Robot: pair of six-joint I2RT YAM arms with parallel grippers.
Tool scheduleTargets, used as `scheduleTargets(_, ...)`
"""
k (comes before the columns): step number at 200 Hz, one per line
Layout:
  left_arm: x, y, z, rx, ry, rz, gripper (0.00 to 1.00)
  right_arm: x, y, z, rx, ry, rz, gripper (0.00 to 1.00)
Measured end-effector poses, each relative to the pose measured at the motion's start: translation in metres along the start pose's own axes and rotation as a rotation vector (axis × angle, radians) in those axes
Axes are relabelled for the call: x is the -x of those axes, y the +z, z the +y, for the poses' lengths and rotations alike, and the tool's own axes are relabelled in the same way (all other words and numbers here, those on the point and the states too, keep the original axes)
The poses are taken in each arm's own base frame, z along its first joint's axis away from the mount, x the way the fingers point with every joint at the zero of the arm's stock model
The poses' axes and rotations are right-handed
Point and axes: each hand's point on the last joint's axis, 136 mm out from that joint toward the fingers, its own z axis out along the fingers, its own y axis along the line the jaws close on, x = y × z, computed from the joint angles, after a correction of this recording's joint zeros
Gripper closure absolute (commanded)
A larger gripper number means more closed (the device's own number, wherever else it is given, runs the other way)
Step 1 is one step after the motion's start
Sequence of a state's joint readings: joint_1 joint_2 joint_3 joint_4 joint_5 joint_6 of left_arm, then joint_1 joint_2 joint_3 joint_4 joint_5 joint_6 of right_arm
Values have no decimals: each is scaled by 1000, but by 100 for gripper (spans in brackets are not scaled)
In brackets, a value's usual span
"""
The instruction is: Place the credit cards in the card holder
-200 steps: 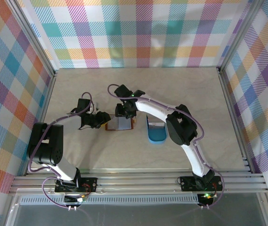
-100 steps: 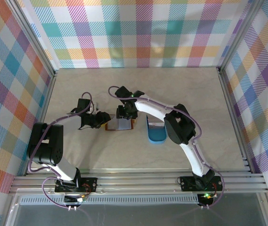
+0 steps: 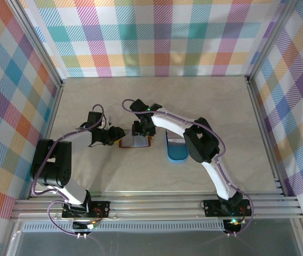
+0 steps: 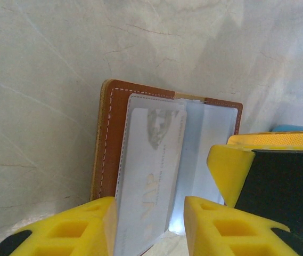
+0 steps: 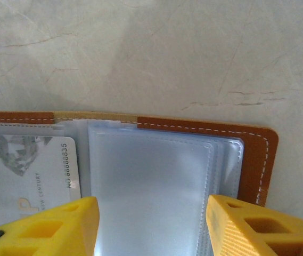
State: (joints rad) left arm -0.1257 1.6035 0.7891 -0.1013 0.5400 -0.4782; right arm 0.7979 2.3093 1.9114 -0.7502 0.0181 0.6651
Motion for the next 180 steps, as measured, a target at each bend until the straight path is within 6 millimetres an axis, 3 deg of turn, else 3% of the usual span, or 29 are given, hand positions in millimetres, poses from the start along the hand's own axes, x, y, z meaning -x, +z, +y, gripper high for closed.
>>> scheduleTargets(81,0,0,0,0,0,0,62,-1,1,10,62,14,21,51)
scheduleTargets(180,0,0,0,0,0,0,62,2,-1,29,159,46,30,53)
